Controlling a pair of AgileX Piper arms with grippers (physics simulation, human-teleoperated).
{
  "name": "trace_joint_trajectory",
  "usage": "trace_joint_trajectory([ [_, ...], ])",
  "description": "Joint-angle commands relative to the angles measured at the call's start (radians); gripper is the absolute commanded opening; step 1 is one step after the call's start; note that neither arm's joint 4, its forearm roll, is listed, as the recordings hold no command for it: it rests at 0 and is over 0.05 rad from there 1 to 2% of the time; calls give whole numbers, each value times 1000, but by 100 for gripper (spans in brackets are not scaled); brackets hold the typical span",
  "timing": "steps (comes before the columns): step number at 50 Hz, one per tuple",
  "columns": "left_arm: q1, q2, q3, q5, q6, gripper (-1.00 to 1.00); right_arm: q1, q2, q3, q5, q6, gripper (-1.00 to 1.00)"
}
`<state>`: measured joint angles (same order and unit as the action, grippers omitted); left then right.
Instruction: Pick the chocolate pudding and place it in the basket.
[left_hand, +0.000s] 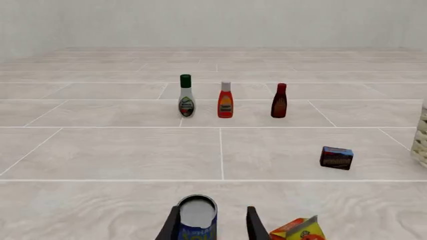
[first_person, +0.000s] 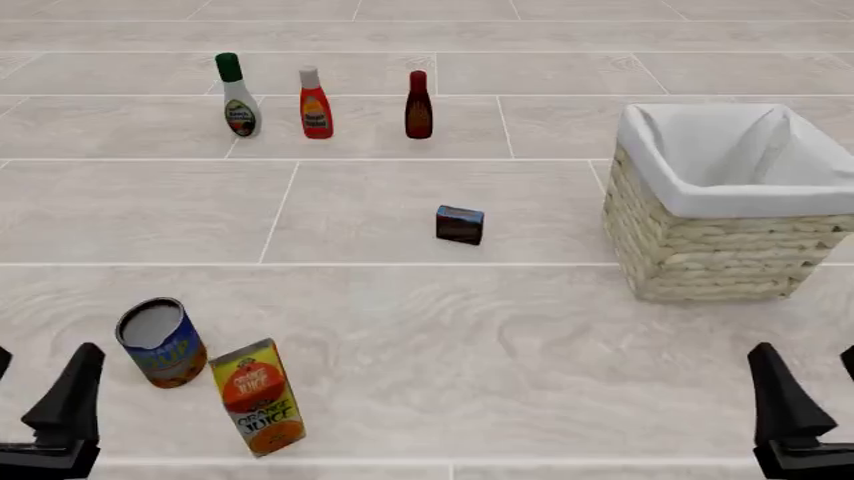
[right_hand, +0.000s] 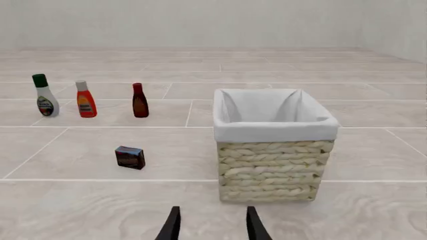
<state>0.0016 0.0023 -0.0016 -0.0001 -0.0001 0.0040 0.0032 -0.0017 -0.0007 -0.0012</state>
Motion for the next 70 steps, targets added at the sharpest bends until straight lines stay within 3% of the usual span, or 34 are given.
trace_joint_trajectory([
  [1, -1, 3, -2, -1, 0, 100, -2, 5, -2, -3, -9, 100],
  [12, -1, 1, -2, 0, 2, 100, 2, 2, -5, 7, -10, 100],
  [13, -1, 4, -1, -3, -1, 100, -73, -2, -37, 10, -86, 100],
  [14, -1, 1, -2, 1, 0, 100, 2, 2, -5, 7, -10, 100],
  [26, -1, 2, -1, 0, 0, 100, 33, 34, -36, -1, -31, 100],
  [31, -1, 1, -1, 2, 0, 100, 115, 172, -122, -22, -24, 100],
  [47, -2, -1, -3, -2, 15, 100, 283, 422, -365, 3, -119, 100],
  [56, -2, -1, -3, -1, 12, 100, 325, 530, -429, -29, -158, 100],
  [59, -2, -1, -2, -3, 13, 100, 374, 586, -454, -34, -181, 100],
  [70, 0, 1, -2, 2, 0, 100, 406, 692, -511, -80, -218, 100],
])
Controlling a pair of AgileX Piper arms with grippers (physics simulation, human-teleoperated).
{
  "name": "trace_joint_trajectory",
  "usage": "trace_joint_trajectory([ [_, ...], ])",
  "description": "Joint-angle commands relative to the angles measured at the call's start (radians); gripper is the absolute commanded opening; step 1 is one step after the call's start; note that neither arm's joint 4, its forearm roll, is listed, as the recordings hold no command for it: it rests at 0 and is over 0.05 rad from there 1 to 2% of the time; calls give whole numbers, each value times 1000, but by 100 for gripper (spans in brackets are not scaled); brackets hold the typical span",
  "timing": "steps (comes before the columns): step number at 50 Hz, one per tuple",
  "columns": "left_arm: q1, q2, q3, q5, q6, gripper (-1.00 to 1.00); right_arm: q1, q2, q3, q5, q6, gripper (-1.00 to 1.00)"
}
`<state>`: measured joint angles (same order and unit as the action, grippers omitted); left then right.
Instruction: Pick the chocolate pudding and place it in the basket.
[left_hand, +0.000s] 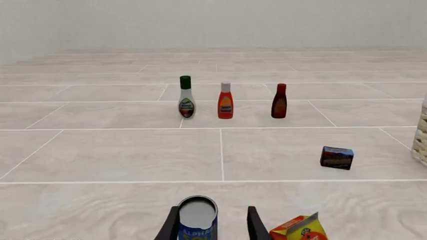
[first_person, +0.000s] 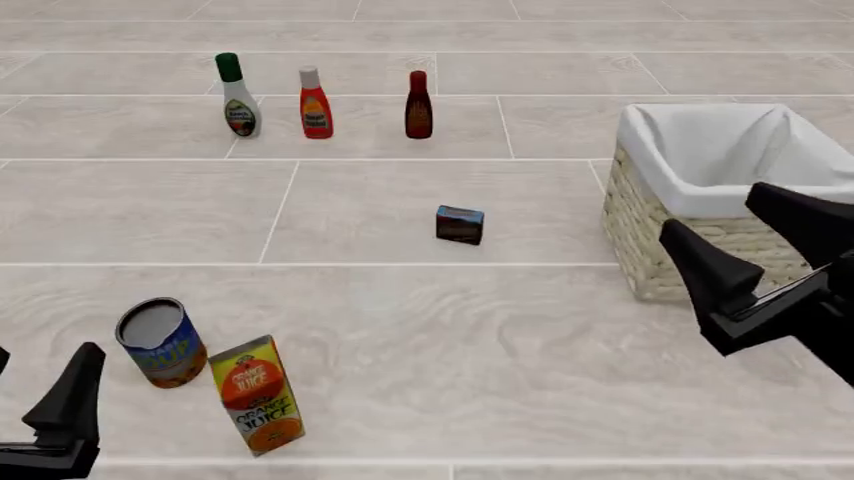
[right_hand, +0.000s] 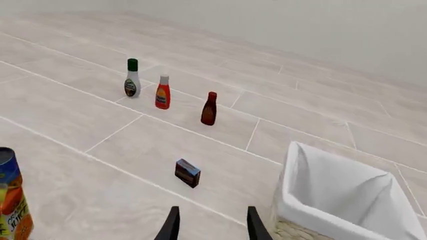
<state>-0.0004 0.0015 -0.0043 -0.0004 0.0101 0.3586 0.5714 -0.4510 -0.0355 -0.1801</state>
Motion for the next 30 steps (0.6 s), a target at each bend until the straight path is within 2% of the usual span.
trace_joint_trajectory([
  [1, 1, 2, 1, 2, -7, 100, 58, 134, -68, -48, -42, 100],
  [9, 1, 0, 0, 1, -3, 100, 95, 233, -140, -60, -73, 100],
  [19, 1, 0, 1, 1, -2, 100, 118, 338, -224, -57, -142, 100],
  [23, 1, 0, 1, -1, 0, 100, 127, 370, -258, -48, -148, 100],
  [30, 2, 1, 2, 1, -6, 100, 147, 454, -301, -76, -184, 100],
])
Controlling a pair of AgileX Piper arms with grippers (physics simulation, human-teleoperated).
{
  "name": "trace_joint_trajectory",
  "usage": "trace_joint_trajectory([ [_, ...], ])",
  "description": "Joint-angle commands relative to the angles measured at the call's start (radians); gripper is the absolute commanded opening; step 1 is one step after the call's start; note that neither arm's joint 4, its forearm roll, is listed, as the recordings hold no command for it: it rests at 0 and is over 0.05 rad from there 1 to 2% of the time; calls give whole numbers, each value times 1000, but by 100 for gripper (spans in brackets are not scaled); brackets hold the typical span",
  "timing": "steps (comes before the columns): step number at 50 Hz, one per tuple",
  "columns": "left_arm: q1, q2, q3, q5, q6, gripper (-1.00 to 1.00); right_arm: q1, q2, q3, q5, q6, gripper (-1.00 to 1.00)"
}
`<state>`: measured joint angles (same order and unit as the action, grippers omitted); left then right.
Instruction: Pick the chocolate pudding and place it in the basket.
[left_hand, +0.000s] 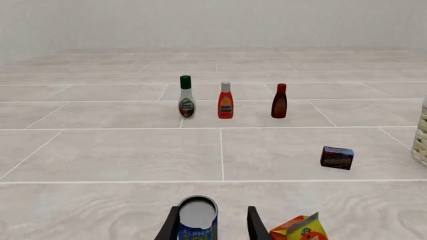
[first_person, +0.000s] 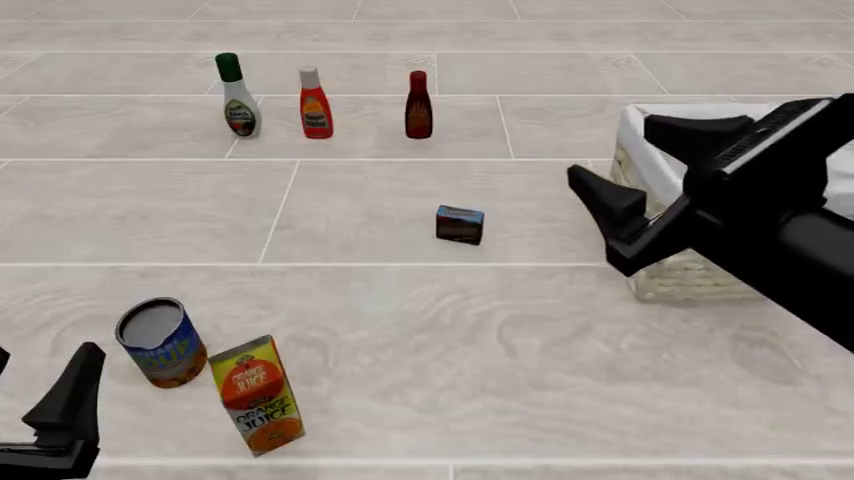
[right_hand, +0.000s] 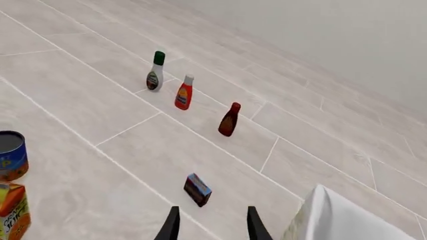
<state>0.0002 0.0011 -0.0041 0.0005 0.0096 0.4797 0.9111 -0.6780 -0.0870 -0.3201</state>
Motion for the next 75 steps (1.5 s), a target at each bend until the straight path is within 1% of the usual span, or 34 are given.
trace_joint_trajectory([
  [1, 0, 1, 1, -2, 0, 100, 27, 130, -83, -29, -51, 100],
  [7, 1, 1, 1, -2, 0, 100, 34, 181, -109, -51, -66, 100],
  [9, 1, 2, 1, 0, -6, 100, 32, 214, -116, -71, -94, 100],
  [12, 1, 1, 2, -2, 0, 100, 30, 239, -133, -75, -98, 100],
  [15, 1, 1, 1, -2, 0, 100, 33, 276, -153, -80, -114, 100],
  [17, 1, 2, 2, -1, -4, 100, 33, 300, -158, -97, -138, 100],
  [20, 1, 1, 1, -2, -1, 100, 33, 333, -177, -103, -149, 100],
  [23, 1, 1, 1, -2, -1, 100, 44, 371, -197, -108, -199, 100],
  [25, 2, 2, 1, 0, -5, 100, 47, 390, -226, -93, -211, 100],
  [27, 1, 1, 1, -1, -1, 100, 53, 413, -247, -91, -257, 100],
  [28, 1, 2, 1, -1, -2, 100, 53, 421, -256, -87, -265, 100],
  [31, 1, 2, 1, -1, -2, 100, 63, 453, -299, -58, -312, 100],
  [34, 2, 2, 1, -1, -4, 100, 67, 471, -322, -41, -327, 100],
  [37, 2, 2, 1, -1, -4, 100, 66, 509, -358, -23, -368, 100],
  [40, 2, 2, 1, -1, -4, 100, 74, 533, -388, 1, -388, 100],
  [43, 2, 2, 1, -1, -4, 100, 84, 562, -405, 18, -430, 100],
  [45, 2, 2, 1, 0, -4, 100, 86, 571, -415, 25, -440, 100],
  [48, 2, 2, 0, 0, -4, 100, 83, 599, -454, 57, -472, 100],
  [49, 2, 2, 0, -1, -3, 100, 80, 601, -465, 63, -472, 100],
  [51, 2, 2, 0, -1, -4, 100, 77, 621, -496, 86, -505, 100],
  [53, 2, 2, 0, -1, -3, 100, 75, 633, -527, 105, -521, 100],
  [55, 2, 2, 1, -1, -3, 100, 75, 650, -549, 125, -553, 100],
  [56, 2, 2, 1, -1, -3, 100, 72, 656, -563, 137, -552, 100],
  [57, 2, 2, 1, -1, -4, 100, 67, 669, -580, 151, -574, 100],
  [59, 2, 2, 1, -2, -3, 100, 63, 686, -603, 174, -594, 100],
  [60, 2, 2, 1, -1, -4, 100, 61, 696, -631, 193, -591, 100],
  [62, 2, 2, 1, -2, -3, 100, 54, 716, -656, 213, -616, 100],
  [64, 2, 2, 2, -1, -4, 100, 55, 732, -690, 238, -621, 100],
  [66, 2, 2, 1, -1, -4, 100, 51, 751, -707, 252, -647, 100],
  [67, 2, 2, 1, -1, -4, 100, 50, 757, -720, 261, -641, 100],
  [70, 2, 2, 1, -1, -4, 100, 43, 782, -740, 274, -677, 100],
  [72, 2, 1, 1, -1, -3, 100, 39, 791, -753, 281, -680, 100],
  [73, 2, 1, 1, 0, -4, 100, 36, 813, -778, 312, -686, 100],
  [75, 3, 1, 1, 0, -3, 100, 28, 829, -801, 317, -694, 100],
])
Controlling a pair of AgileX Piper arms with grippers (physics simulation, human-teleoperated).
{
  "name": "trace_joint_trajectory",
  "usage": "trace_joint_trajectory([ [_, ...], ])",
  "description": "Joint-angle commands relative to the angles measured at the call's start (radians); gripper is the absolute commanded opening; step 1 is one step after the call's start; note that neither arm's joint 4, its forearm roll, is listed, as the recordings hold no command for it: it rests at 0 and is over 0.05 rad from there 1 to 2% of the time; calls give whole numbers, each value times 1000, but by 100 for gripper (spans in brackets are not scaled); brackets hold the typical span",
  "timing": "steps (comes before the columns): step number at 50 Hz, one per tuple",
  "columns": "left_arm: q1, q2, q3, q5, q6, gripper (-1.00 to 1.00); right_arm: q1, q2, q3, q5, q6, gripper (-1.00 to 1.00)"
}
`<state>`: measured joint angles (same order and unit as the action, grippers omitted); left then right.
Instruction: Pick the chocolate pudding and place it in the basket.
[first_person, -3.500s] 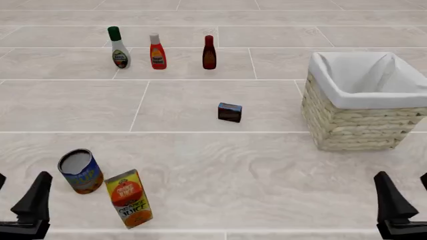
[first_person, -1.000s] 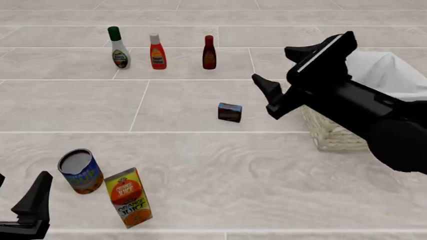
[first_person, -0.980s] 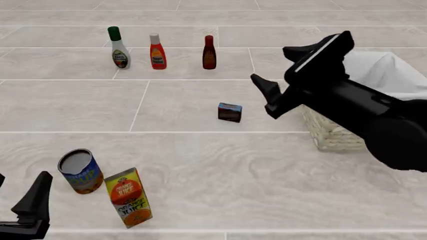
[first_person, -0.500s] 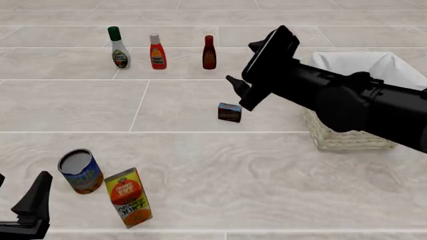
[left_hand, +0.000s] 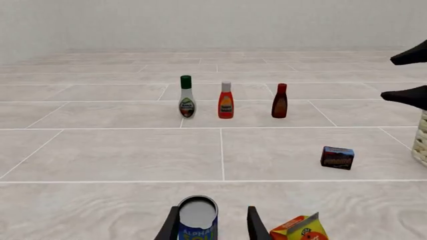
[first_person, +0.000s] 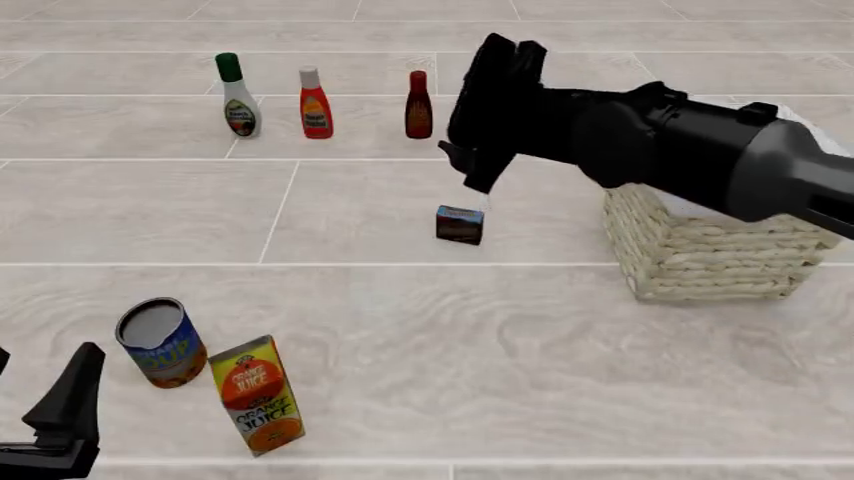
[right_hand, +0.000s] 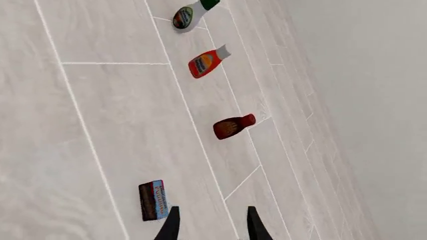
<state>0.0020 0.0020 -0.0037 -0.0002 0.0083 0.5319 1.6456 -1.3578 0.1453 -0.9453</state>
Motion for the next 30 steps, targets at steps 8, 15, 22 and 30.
trace_joint_trajectory([
  [8, 1, 1, 0, 0, -2, 100, -30, 146, -177, 132, -81, 100],
  [15, 1, 1, 0, 0, -2, 100, -28, 185, -202, 186, -98, 100],
  [22, 1, 1, 0, 1, -2, 100, -30, 218, -245, 231, -98, 100],
  [30, 1, 0, 0, 1, -2, 100, -41, 263, -290, 277, -92, 100],
])
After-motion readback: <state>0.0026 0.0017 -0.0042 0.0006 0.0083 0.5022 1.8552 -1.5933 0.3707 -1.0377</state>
